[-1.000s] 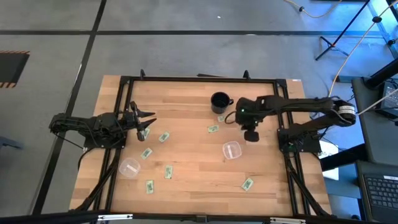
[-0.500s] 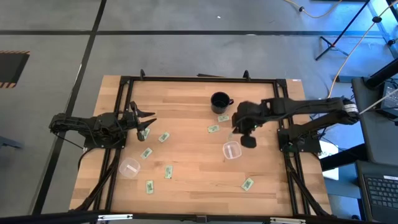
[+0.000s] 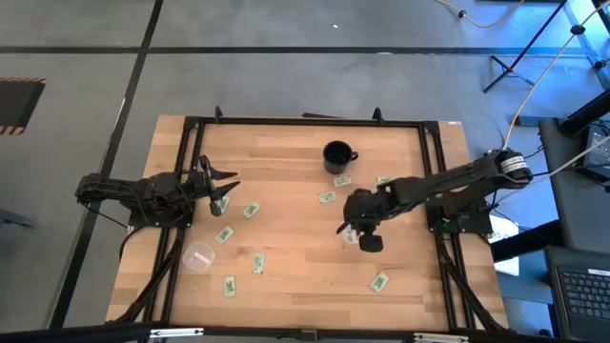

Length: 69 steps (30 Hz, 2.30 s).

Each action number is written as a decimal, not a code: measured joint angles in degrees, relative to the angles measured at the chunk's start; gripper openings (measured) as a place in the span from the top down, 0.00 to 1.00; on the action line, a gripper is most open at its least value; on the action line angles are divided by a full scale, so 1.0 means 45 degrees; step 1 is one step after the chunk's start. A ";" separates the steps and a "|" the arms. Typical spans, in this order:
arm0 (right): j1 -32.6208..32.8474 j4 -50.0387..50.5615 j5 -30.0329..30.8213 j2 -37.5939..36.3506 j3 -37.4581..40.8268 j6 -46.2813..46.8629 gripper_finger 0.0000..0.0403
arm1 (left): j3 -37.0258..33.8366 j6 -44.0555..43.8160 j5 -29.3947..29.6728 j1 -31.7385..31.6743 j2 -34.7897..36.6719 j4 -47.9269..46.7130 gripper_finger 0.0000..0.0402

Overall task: Pick and place Stevia / Truvia into bins
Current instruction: Put the stevia packet into the right transparent container

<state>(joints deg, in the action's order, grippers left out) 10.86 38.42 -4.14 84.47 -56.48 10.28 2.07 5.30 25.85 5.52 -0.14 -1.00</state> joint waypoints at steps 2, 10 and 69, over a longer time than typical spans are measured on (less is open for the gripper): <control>0.0065 -0.0048 0.0024 0.0168 0.0148 0.0004 1.00 | 0.0002 0.0000 0.0002 0.0000 0.0000 0.0000 0.71; 0.0062 -0.0667 0.0014 0.0285 0.1001 0.0376 1.00 | 0.0002 0.0000 0.0000 -0.0003 0.0000 0.0002 0.71; 0.5509 0.2683 0.4243 0.0384 -0.4279 0.7046 0.67 | 0.0000 0.0000 0.0029 -0.0004 0.0000 -0.0003 0.71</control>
<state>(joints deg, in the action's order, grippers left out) 35.65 50.49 14.95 86.20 -75.74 41.99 2.07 5.30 25.98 5.50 -0.14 -1.02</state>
